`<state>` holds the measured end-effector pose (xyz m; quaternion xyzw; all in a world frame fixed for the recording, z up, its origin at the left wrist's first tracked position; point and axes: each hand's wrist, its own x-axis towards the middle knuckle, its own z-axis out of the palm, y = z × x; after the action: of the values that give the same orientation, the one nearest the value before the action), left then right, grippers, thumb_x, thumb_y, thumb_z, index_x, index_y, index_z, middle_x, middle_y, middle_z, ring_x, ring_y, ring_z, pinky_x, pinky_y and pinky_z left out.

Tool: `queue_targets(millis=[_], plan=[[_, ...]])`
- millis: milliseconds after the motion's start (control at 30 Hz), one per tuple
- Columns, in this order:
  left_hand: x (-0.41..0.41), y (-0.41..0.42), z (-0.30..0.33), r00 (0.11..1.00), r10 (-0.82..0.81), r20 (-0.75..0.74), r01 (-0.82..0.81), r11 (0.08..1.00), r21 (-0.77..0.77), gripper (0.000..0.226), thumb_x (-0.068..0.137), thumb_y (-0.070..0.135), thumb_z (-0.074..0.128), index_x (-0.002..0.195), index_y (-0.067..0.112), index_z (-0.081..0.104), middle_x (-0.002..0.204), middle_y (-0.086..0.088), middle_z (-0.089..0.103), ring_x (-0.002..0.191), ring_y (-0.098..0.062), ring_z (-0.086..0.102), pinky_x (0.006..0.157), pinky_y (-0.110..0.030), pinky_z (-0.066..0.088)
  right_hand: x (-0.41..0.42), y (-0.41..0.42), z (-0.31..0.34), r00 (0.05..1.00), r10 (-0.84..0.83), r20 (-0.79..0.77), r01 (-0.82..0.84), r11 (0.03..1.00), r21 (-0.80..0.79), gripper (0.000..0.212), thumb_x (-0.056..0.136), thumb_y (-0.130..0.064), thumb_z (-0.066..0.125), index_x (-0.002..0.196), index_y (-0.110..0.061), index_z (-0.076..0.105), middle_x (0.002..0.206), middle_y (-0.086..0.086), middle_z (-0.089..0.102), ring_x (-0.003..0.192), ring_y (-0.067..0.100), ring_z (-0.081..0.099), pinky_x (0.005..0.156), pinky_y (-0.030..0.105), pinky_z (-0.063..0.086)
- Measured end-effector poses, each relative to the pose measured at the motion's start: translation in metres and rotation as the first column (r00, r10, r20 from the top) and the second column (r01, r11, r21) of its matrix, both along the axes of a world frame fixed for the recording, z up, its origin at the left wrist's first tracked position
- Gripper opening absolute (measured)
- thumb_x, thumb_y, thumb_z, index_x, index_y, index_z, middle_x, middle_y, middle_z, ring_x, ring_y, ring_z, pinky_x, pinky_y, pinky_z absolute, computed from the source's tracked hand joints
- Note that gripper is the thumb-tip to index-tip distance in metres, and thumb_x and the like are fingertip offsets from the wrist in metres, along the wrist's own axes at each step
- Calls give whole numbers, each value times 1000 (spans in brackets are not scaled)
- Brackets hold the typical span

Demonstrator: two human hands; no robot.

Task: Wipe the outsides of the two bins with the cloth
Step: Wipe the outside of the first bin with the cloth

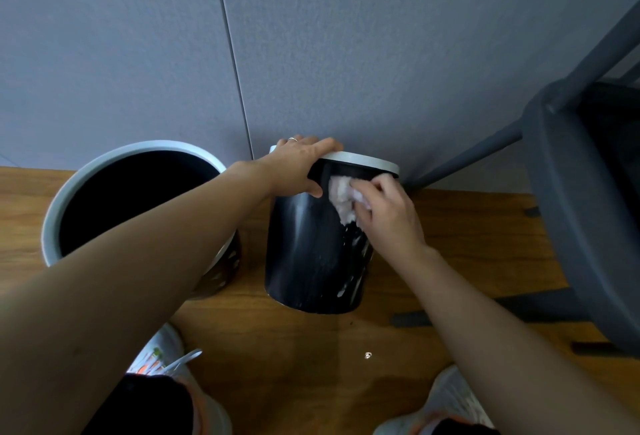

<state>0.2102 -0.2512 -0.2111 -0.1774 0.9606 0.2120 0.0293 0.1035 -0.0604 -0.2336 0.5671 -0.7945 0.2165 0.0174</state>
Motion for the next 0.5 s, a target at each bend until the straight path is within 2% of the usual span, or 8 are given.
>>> queue_targets(millis=[67,200,333,400,500], plan=[[-1,2,1,1000,-9,5,9,1000,-11,78,72,28,80,137,27,37,126,-4,51,118,-30,44,103,-49,33,-1,-12,5,1000,11,-28,-13,997,-78,24,87,-5,65,111,-5,68,91,15,53,81,30,52,62,36,45],[-2,2,2,1000,-6,10,6,1000,5,77,72,26,81,136,26,38,128,-3,51,117,-29,43,103,-48,32,-12,-8,3,997,24,-73,-30,996,-79,24,85,-2,65,109,-4,69,90,17,55,81,35,55,63,40,47],[-1,-1,4,1000,9,2,-9,999,50,73,72,23,81,132,26,40,124,1,52,114,-27,43,104,-48,31,-29,6,1,997,-68,-44,66,996,-63,27,84,-1,67,111,-3,69,94,15,56,84,32,56,65,28,39],[0,-2,5,1000,31,1,-31,996,83,71,70,20,82,128,25,42,111,7,53,111,-25,43,103,-47,31,-30,5,1,998,-38,-54,35,998,-58,27,84,-1,68,111,-3,69,94,14,56,84,30,55,66,27,39],[2,-3,7,996,91,-21,-86,984,156,69,68,15,83,124,24,45,88,22,41,102,-19,40,99,-41,31,-29,0,3,998,-16,-56,12,997,-70,27,83,-2,69,110,-3,69,93,14,56,84,30,56,67,28,40]])
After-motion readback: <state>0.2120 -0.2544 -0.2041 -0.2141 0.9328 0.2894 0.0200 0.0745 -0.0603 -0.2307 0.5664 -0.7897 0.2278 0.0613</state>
